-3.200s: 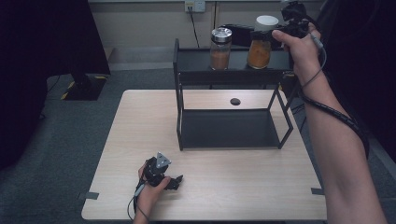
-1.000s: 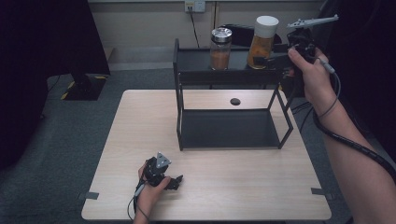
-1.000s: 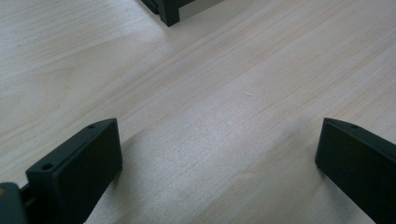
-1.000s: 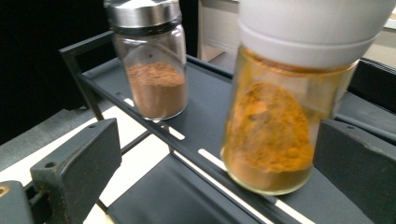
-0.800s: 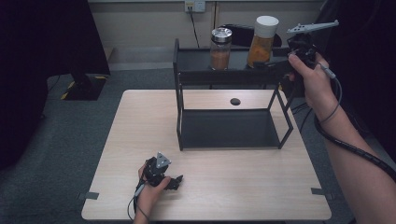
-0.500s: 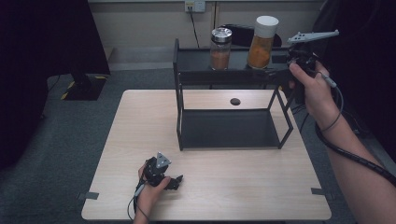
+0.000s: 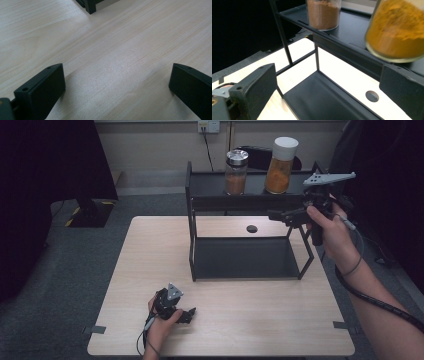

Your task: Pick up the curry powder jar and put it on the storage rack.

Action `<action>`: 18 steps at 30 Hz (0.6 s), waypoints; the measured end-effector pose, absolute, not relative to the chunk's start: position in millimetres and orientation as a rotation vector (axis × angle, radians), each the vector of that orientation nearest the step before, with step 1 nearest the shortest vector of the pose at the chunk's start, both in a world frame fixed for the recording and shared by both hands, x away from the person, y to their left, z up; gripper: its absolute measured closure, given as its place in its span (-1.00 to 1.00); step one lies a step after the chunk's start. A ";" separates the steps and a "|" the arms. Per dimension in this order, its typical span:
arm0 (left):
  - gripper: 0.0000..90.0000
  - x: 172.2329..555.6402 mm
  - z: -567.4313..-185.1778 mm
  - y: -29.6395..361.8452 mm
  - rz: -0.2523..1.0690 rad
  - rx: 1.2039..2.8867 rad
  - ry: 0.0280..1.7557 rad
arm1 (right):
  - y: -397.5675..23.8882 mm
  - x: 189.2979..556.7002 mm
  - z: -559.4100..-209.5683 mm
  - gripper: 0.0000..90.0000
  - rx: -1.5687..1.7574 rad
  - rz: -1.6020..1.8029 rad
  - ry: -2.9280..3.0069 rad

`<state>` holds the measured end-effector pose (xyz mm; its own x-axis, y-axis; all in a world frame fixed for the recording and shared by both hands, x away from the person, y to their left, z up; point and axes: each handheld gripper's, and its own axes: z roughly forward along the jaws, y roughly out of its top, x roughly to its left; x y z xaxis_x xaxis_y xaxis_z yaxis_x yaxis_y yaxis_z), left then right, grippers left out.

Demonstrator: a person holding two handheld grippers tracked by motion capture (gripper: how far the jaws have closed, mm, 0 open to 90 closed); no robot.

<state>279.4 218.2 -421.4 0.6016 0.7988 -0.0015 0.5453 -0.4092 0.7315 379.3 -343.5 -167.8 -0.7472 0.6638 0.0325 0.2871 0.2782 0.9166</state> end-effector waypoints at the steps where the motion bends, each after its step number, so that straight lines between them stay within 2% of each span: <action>1: -1.00 279.5 -421.2 218.3 0.458 2.120 1.056 | -343.4 378.9 -169.1 -0.99 0.861 1.461 2.199; 18: -1.00 279.6 -421.0 218.3 0.459 2.122 1.055 | -344.1 375.1 -206.4 -0.99 0.846 1.506 2.236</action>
<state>279.6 218.3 -421.0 0.6032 0.7976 0.0014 0.5443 -0.4130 0.7302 375.1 -344.1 -206.4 -0.7755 0.6279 0.0652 0.2963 0.2708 0.9159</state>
